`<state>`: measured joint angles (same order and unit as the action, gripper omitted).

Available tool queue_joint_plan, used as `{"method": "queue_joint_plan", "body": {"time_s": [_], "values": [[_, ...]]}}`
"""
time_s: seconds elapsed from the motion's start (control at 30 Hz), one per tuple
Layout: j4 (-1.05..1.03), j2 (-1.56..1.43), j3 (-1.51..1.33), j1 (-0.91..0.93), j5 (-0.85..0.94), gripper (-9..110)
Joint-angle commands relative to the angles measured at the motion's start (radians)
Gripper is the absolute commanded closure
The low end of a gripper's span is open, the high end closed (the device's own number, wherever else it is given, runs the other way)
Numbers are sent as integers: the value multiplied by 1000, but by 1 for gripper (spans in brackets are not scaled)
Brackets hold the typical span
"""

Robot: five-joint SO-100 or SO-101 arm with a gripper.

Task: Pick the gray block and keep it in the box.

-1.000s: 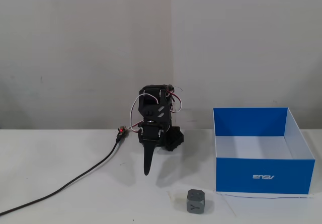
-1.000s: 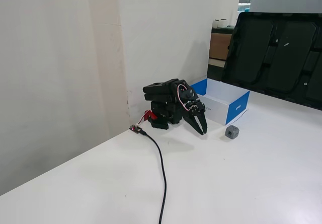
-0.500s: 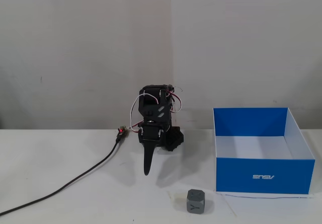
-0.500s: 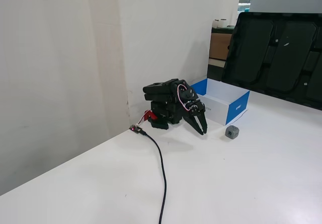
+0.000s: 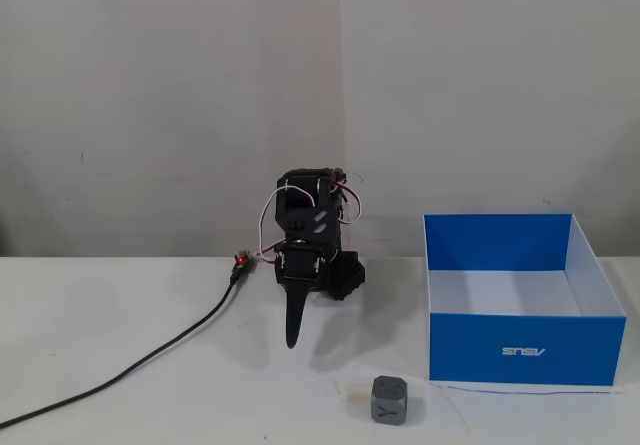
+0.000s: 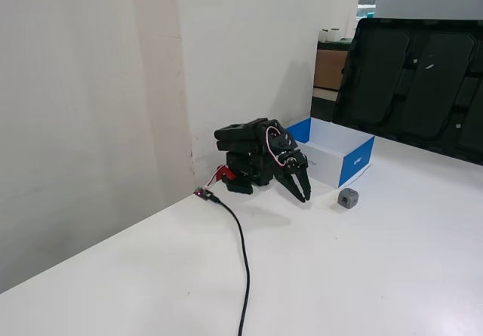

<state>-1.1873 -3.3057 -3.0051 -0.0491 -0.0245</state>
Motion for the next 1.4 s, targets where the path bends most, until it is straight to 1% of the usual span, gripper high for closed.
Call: {"method": "queue_joint_plan", "body": {"time_s": [0.0, 0.2, 0.3, 0.63, 0.87, 0.97, 1.1, 1.37], "values": [[-11, -123, -12, 3, -5, 101], [-11, -123, -12, 3, -5, 101], [-11, -123, -12, -31, 11, 100], [2, -123, -11, -54, 0, 101], [-18, -100, 74, -49, -17, 101], [5, -9, 132, -57, -29, 101], [44, 206, 265, -81, -58, 101], [81, 569, 503, -123, -175, 101]]}}
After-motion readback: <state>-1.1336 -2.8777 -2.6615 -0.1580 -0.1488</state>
